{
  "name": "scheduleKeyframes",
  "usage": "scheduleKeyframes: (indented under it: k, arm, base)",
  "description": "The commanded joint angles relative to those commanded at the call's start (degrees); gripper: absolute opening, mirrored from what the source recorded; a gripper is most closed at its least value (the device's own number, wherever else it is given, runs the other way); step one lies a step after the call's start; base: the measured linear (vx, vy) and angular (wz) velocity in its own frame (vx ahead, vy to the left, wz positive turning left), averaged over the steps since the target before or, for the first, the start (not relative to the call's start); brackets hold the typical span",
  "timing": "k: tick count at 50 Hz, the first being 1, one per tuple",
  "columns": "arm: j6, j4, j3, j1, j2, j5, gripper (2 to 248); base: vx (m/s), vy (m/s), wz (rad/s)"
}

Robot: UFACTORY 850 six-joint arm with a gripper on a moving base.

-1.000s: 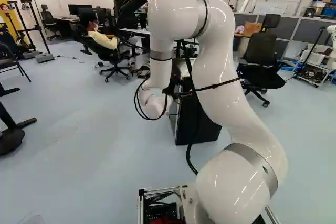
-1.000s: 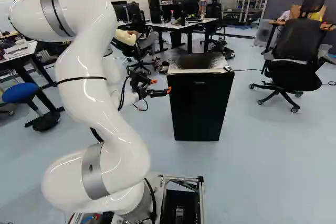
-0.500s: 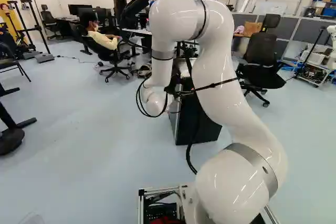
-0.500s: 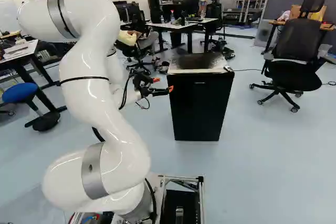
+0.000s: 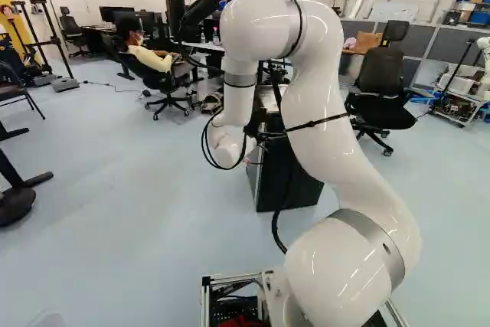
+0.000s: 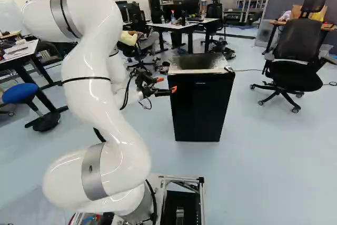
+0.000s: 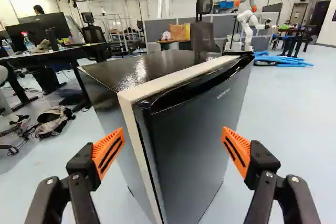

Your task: Grab a drink from the fridge

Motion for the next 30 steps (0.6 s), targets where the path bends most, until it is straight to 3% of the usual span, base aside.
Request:
scheduleKeyframes:
  k: [30]
  arm:
    - [0.0, 1.78, -1.4, -0.28, -0.76, 1.23, 247]
  base:
    - [0.0, 0.0, 0.0]
